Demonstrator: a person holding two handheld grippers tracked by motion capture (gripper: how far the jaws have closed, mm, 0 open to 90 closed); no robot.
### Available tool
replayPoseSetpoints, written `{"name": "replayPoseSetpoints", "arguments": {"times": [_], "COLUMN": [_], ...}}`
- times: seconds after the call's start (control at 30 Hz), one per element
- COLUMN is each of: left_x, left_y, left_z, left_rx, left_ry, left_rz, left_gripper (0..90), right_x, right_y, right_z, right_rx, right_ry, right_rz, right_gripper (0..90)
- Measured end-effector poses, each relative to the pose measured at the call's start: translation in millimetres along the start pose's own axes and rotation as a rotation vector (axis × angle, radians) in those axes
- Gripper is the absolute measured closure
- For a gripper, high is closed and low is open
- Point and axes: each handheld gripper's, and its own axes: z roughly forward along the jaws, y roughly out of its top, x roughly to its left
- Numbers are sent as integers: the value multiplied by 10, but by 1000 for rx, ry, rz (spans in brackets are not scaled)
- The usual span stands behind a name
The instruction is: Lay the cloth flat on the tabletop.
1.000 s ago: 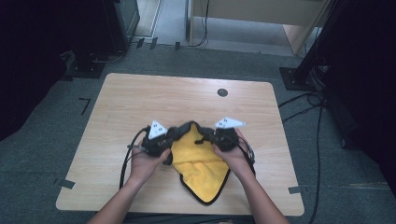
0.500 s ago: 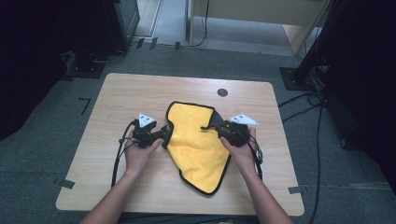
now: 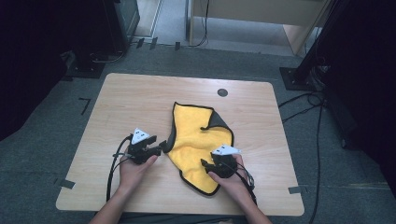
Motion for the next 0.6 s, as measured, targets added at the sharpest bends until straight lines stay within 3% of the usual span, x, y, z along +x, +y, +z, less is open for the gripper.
{"name": "replayPoseSetpoints", "arguments": {"times": [0.1,0.3,0.6], "left_x": [0,-24,-70], "left_y": [-23,-48,-74], "left_z": [-14,19,72], "left_rx": [2,17,43], "left_ry": [-15,-43,-69], "left_rz": [23,38,66], "left_gripper": [478,473,460], "right_x": [-45,-138,-273], "right_y": [-2,-11,-16], "right_z": [1,8,-14], "right_rx": [-7,-22,-30], "right_ry": [-1,-58,-70], "right_rz": [-6,-34,-7], "right_gripper": [484,493,495]}}
